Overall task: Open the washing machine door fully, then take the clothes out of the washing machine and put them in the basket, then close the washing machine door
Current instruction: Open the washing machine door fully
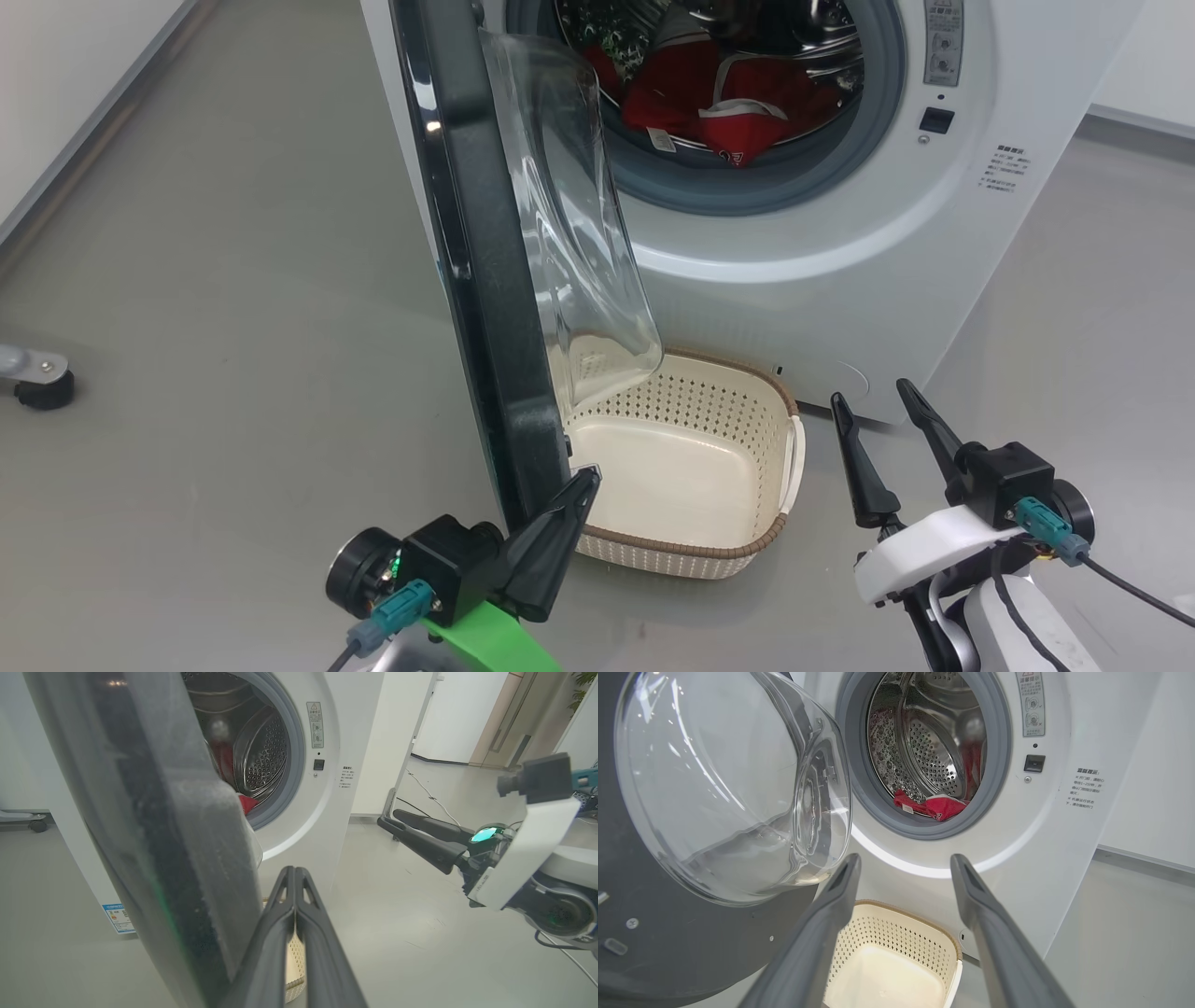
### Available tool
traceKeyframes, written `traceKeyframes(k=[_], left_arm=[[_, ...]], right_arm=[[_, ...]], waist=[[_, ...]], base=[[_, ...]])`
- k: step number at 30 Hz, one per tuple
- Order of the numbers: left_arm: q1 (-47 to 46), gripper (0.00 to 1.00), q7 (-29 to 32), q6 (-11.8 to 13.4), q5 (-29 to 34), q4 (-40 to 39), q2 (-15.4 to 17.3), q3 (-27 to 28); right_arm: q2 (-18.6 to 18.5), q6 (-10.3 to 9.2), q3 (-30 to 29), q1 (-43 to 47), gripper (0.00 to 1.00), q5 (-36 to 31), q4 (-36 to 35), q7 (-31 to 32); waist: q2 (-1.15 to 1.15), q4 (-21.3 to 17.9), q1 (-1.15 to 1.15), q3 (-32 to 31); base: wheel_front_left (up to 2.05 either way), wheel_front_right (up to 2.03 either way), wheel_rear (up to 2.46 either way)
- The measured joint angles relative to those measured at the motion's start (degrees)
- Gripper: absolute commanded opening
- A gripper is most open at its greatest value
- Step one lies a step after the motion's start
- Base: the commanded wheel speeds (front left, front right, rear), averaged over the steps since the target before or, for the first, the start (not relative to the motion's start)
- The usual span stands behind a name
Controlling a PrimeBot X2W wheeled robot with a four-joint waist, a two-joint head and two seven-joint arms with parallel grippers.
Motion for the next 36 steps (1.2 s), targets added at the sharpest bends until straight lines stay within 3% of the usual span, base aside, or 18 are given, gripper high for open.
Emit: traceKeyframes(k=[27, 36], left_arm=[[-0.3, 0.0, -0.6, 2.5, -1.4, 3.4, -1.2, 3.9], [-0.2, 0.0, -1.6, 4.5, -2.0, 5.0, -1.4, 6.2]], right_arm=[[0.2, 0.49, -1.6, -0.3, 1.0, -0.6, 0.2, 0.0], [0.3, 0.94, -1.9, -0.3, 1.0, -0.7, 0.5, 0.0]], waist=[[0.0, -0.1, 0.0, 1.2], [0.0, 0.5, 0.0, 0.8]], base=[[0.0, 0.0, 0.0], [0.0, 0.0, 0.0]])
